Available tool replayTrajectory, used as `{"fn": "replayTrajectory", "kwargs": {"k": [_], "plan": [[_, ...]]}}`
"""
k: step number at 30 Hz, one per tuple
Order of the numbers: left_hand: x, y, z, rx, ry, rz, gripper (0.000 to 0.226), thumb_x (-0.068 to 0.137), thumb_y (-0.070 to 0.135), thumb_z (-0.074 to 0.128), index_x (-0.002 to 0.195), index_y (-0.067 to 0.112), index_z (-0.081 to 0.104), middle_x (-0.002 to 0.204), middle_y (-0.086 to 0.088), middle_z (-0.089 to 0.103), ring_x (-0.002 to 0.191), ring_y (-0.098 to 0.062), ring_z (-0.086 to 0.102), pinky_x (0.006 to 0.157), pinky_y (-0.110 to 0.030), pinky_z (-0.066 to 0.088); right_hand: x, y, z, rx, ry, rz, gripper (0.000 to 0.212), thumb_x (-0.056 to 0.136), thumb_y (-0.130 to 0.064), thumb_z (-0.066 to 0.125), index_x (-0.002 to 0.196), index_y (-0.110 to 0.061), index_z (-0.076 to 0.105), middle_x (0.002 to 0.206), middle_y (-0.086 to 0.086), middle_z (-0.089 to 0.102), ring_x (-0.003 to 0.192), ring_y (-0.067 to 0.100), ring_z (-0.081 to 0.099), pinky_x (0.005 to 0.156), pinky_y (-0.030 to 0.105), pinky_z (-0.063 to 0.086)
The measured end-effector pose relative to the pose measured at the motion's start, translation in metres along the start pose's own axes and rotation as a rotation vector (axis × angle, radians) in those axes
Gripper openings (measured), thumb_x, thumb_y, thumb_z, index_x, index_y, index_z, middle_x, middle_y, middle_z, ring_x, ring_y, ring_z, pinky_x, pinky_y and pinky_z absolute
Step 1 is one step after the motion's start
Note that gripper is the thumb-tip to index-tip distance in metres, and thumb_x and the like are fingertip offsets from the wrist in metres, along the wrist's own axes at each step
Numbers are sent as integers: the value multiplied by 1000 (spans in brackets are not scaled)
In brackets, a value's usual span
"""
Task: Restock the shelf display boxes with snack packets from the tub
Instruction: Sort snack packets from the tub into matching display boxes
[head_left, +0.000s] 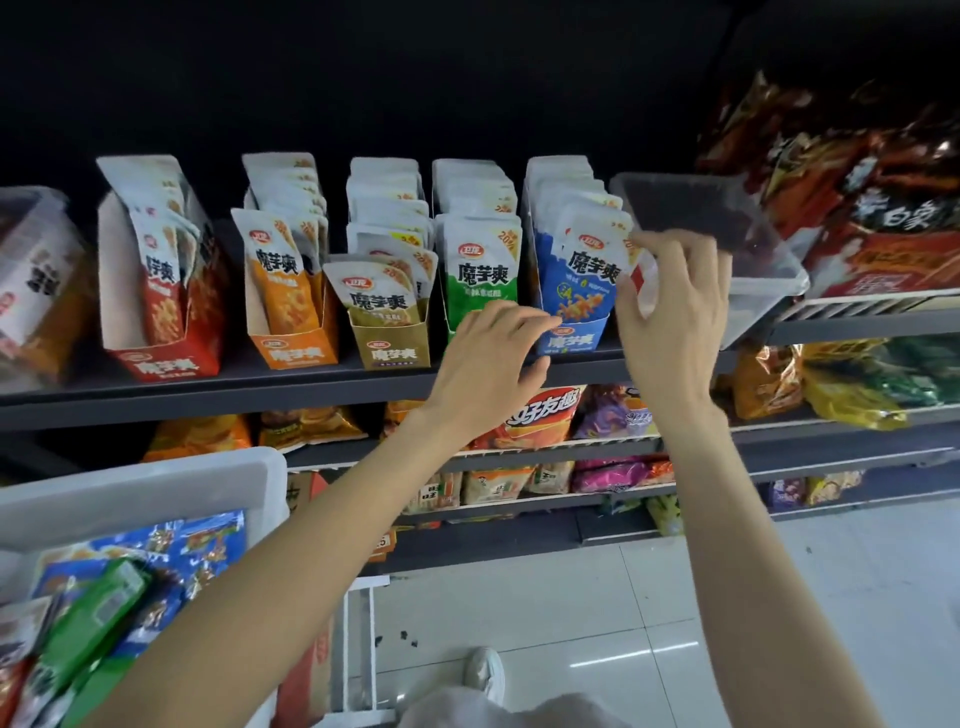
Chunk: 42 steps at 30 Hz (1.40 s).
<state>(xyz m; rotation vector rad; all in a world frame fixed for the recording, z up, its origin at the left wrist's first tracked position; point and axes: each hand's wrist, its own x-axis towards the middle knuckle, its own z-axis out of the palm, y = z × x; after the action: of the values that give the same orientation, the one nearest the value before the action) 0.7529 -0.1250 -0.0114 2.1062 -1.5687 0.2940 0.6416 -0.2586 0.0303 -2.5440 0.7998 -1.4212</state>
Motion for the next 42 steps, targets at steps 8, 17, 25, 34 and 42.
{"fn": "replayTrajectory", "kwargs": {"k": [8, 17, 25, 34, 42], "plan": [[-102, -17, -65, -422, 448, -208, 23, 93, 22, 49, 95, 11, 69, 80, 13, 64, 70, -8, 63, 64, -28, 51, -100, -106, -13, 695, -505, 316, 17, 93, -13, 59, 108, -22, 62, 86, -13, 68, 82, 1, 63, 74, 12, 47], [-309, -114, -122, -347, 2, -834, 30, 85, 21, 65, 110, 37, 61, 96, 14, 68, 85, -3, 62, 76, -24, 50, -183, -228, 53, 673, -1011, -102, 16, 88, -11, 59, 99, -19, 67, 95, -9, 65, 84, 6, 60, 74, 30, 52], [-407, -194, -133, 100, -560, -1021, 75, 78, 47, 71, 141, 21, 40, 137, -7, 49, 122, -26, 49, 97, -33, 41, -241, -328, 134, 407, -1329, -467, 43, 89, 0, 50, 128, -16, 55, 136, 2, 53, 124, 24, 48, 98, 39, 41], [-411, -208, -149, 8, -596, -855, 44, 86, 42, 61, 128, 29, 58, 122, 3, 64, 109, -16, 59, 88, -29, 47, -264, -356, 173, 113, -1300, -869, 15, 85, -1, 55, 86, -16, 58, 85, 1, 61, 87, 25, 62, 62, 33, 44], [-386, -198, -170, -65, 270, -956, 32, 90, 27, 63, 120, 17, 63, 114, 1, 66, 103, -16, 59, 92, -35, 45, -197, -316, 119, 376, -1244, -270, 21, 93, -26, 60, 105, -15, 73, 100, 0, 74, 91, 18, 66, 82, 32, 47]]}}
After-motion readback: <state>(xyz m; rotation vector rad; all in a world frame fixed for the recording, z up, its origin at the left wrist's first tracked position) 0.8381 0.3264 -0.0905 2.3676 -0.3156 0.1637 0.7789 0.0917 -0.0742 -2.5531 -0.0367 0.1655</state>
